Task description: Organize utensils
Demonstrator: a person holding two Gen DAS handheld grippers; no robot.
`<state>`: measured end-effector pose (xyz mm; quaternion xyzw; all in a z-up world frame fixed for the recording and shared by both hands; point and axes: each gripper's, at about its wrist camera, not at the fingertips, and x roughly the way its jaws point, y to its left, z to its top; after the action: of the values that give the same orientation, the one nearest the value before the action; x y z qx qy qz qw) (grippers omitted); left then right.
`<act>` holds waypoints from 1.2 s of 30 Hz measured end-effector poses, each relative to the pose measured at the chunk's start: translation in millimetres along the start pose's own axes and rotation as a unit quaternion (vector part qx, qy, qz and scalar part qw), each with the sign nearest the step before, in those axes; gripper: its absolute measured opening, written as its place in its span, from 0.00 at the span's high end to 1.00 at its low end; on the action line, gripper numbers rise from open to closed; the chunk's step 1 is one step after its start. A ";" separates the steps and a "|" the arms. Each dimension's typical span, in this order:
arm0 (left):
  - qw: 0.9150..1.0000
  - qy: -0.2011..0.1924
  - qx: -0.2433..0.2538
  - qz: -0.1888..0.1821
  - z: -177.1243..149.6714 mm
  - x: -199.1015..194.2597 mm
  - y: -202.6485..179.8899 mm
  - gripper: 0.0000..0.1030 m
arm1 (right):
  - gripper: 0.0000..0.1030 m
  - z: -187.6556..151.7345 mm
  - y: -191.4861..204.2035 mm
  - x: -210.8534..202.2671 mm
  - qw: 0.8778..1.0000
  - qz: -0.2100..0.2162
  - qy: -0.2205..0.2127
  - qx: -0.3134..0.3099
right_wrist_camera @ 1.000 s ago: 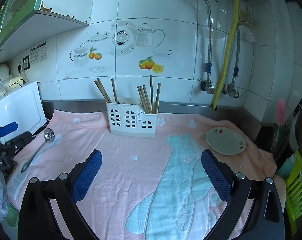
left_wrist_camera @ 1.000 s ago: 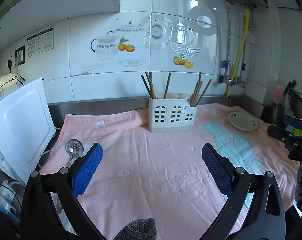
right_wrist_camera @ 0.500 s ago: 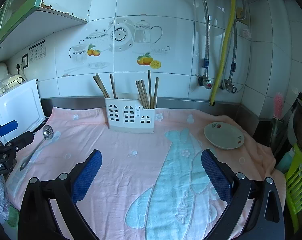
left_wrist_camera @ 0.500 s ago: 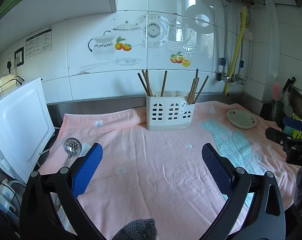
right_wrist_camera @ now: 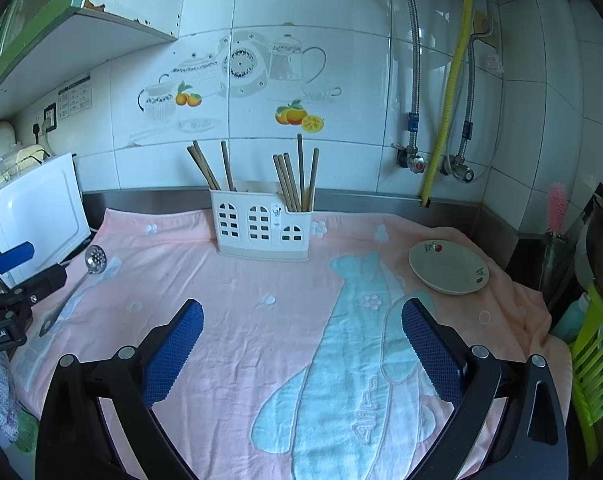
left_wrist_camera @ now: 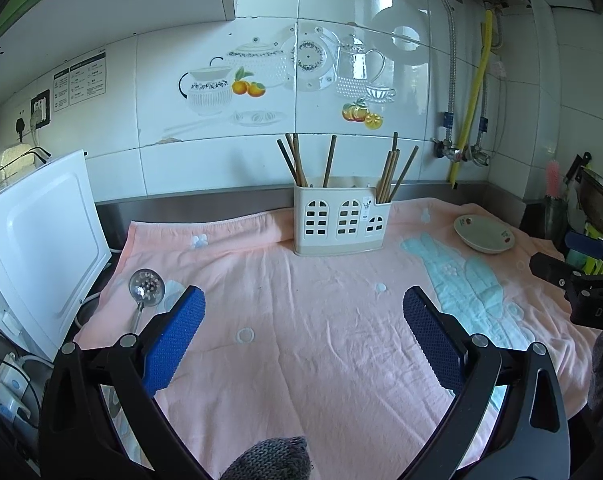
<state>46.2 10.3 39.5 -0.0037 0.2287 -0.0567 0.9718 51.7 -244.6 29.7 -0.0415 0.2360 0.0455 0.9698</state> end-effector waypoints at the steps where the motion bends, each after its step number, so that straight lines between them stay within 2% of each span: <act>1: 1.000 0.000 0.001 0.001 0.0 0.0 -0.2 0.05 | 0.07 0.0 -0.1 -1.0 1.000 0.002 0.000 0.001; 36: 1.000 0.002 0.004 0.002 -5.1 -3.0 -5.0 0.05 | 0.07 -0.3 -4.5 -2.7 1.000 0.004 -0.003 0.010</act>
<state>40.7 5.8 36.4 0.0011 0.2303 -0.0556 0.9715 49.7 -249.3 31.0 -0.0303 0.2336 0.0474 0.9707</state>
